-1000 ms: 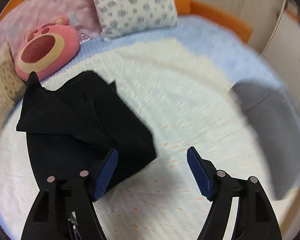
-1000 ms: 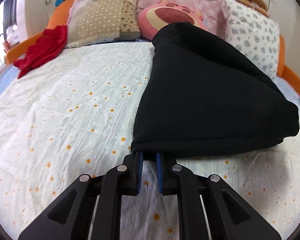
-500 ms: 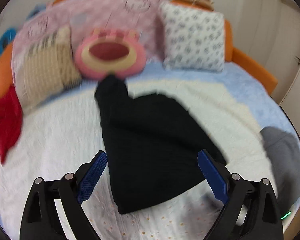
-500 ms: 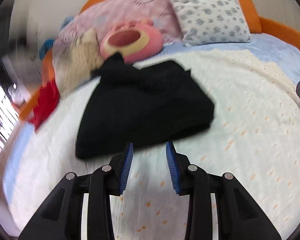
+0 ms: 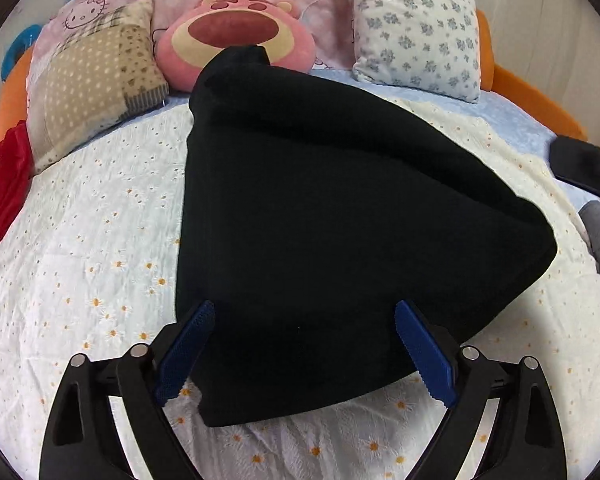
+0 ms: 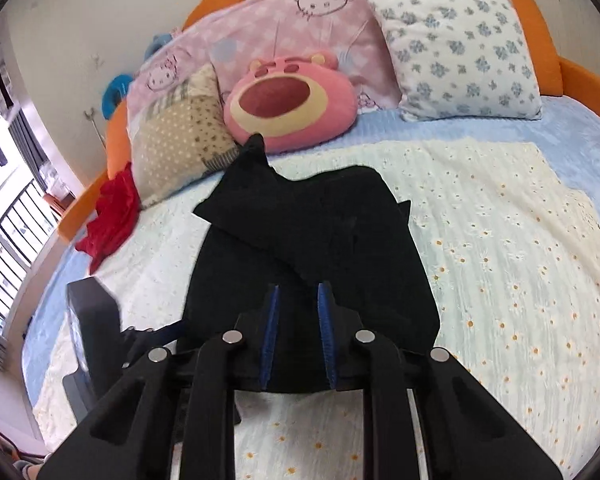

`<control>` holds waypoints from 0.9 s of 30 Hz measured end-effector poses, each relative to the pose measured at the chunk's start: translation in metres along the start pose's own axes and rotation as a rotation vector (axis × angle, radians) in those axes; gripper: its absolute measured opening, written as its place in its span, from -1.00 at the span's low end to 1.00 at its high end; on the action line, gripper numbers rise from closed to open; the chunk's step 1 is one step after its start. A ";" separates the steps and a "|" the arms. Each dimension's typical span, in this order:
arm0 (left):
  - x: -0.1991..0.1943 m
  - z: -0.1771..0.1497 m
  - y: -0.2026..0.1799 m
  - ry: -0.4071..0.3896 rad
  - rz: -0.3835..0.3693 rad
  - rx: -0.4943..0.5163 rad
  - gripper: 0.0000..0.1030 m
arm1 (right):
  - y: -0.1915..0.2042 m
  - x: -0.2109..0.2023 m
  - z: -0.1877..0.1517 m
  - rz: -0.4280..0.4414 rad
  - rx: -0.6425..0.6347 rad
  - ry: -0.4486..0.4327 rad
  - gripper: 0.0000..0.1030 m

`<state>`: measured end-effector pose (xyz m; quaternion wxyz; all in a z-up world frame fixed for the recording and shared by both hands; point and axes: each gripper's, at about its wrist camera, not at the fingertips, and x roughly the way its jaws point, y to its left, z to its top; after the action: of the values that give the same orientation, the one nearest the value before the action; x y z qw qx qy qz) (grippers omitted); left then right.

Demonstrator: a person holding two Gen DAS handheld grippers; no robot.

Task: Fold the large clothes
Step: 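Press the folded black jacket flat with both open grippers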

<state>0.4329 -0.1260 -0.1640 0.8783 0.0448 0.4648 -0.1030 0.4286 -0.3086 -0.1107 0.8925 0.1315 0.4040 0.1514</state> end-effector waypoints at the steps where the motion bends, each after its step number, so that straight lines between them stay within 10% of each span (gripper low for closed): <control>1: 0.002 -0.001 -0.002 -0.006 0.007 0.005 0.81 | -0.002 0.006 0.000 -0.013 -0.006 0.013 -0.60; 7: 0.006 -0.012 -0.003 -0.067 0.001 0.008 0.84 | -0.040 0.067 -0.031 -0.215 -0.027 0.213 -0.77; 15: 0.006 -0.018 -0.006 -0.114 0.008 0.021 0.86 | -0.001 0.042 0.002 -0.244 -0.167 0.068 -0.66; 19: 0.006 -0.019 -0.005 -0.125 -0.004 0.016 0.88 | 0.043 0.033 0.032 -0.204 -0.290 -0.018 0.67; 27: 0.007 -0.022 -0.005 -0.139 -0.023 0.008 0.92 | 0.149 0.119 0.057 -0.272 -0.661 0.074 0.64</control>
<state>0.4180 -0.1281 -0.1821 0.9071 0.0355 0.4026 -0.1178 0.5227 -0.1334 -0.1024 0.8835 -0.2249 0.3790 0.1586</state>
